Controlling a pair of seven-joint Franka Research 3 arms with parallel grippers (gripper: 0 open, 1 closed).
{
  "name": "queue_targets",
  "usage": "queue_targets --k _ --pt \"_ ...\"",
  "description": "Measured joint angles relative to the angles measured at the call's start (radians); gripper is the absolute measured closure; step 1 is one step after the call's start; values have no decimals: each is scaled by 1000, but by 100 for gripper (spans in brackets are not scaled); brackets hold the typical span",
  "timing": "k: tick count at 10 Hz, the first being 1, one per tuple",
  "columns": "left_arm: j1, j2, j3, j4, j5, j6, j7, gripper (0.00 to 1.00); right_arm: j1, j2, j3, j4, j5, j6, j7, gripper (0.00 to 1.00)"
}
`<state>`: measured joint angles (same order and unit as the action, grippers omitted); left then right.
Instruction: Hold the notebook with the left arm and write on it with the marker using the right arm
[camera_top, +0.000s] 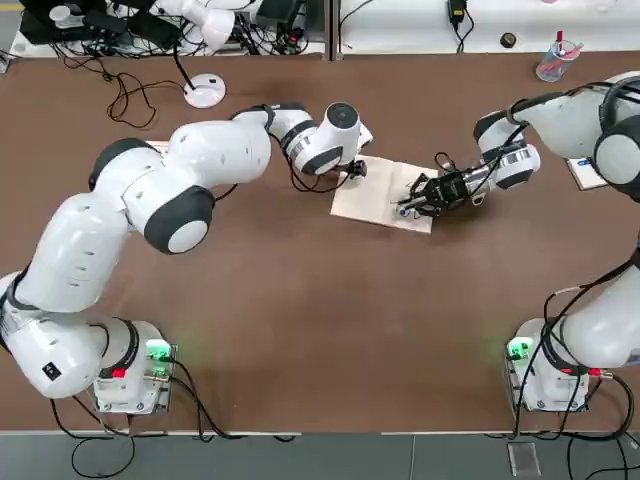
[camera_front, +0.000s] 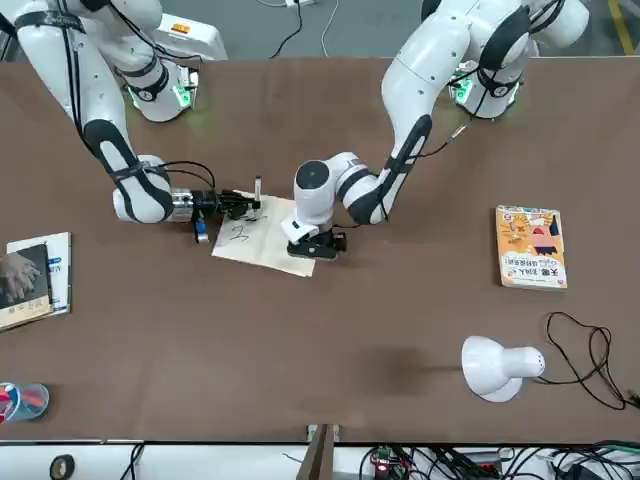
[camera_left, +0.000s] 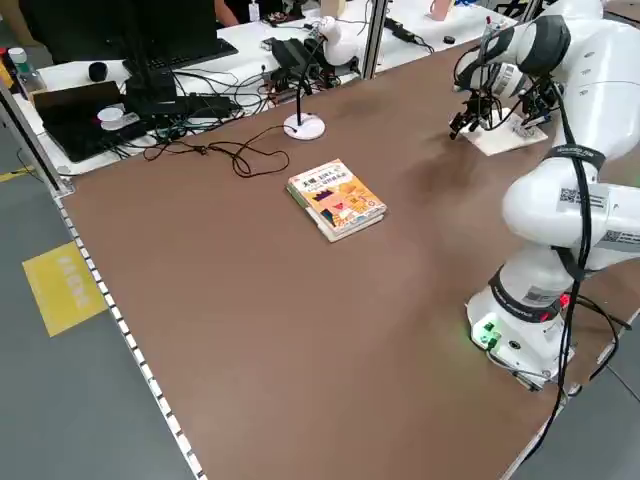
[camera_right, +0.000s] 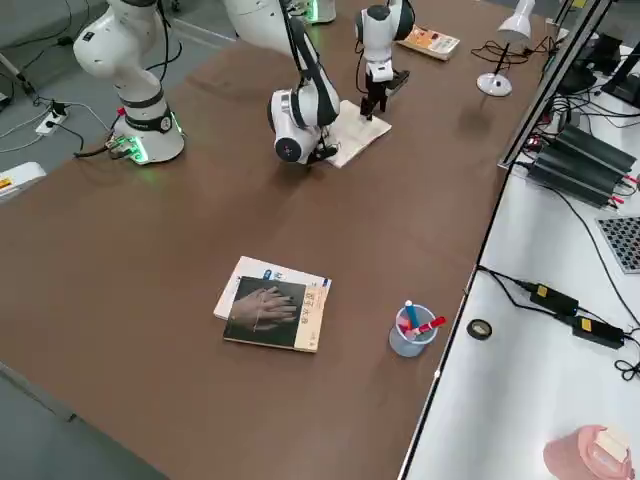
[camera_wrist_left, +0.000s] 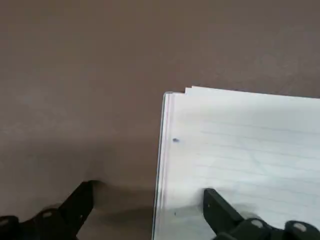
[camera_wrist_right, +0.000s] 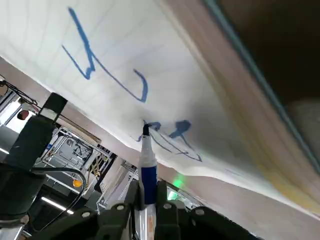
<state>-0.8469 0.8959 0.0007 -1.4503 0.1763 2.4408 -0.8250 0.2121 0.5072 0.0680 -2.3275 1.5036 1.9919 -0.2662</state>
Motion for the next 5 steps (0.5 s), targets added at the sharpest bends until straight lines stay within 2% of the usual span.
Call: queue_targets --k 5 --pt "0 0 0 0 0 0 0 0 24 8 0 9 26 0 0 83"
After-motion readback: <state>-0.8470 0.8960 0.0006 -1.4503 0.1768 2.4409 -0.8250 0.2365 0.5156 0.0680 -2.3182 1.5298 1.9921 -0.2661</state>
